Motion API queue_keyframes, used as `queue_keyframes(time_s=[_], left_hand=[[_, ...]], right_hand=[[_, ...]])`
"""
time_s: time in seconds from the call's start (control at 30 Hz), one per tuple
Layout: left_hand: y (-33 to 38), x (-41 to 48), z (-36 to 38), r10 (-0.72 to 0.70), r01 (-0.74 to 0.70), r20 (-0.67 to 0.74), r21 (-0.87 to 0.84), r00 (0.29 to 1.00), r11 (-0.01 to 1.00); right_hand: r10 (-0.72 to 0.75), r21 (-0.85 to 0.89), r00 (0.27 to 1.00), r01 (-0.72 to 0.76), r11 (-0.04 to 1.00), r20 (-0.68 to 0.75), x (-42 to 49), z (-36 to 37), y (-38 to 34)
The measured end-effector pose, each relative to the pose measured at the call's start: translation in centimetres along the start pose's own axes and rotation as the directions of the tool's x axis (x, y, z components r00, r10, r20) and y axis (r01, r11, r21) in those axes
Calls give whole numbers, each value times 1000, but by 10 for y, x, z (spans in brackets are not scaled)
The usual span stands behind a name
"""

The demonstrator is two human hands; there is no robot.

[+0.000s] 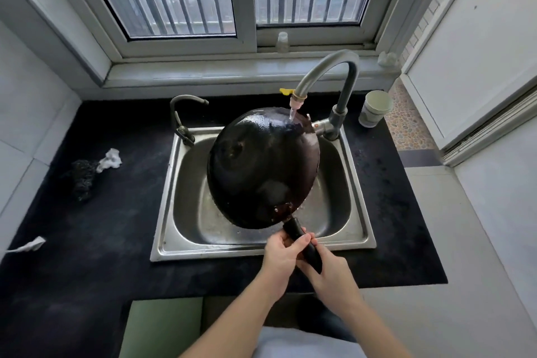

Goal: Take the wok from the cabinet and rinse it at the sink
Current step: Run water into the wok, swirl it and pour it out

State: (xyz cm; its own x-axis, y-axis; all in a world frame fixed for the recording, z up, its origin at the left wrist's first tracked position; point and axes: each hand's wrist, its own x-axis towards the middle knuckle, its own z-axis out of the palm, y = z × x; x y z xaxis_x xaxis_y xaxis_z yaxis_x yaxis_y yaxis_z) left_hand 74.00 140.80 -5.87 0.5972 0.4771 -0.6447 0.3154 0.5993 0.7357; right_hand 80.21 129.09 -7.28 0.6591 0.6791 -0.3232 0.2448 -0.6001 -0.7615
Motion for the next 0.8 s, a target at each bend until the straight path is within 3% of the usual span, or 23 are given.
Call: queue_keyframes(time_s=[0.5, 0.8], left_hand=[[-27, -32, -26, -23, 10, 122, 106, 992, 994], [-26, -36, -16, -73, 86, 310, -25, 948, 996]], right_hand=[[172, 78, 984, -169, 982, -33, -55, 43, 7], [257, 201, 966, -244, 949, -38, -62, 40, 7]])
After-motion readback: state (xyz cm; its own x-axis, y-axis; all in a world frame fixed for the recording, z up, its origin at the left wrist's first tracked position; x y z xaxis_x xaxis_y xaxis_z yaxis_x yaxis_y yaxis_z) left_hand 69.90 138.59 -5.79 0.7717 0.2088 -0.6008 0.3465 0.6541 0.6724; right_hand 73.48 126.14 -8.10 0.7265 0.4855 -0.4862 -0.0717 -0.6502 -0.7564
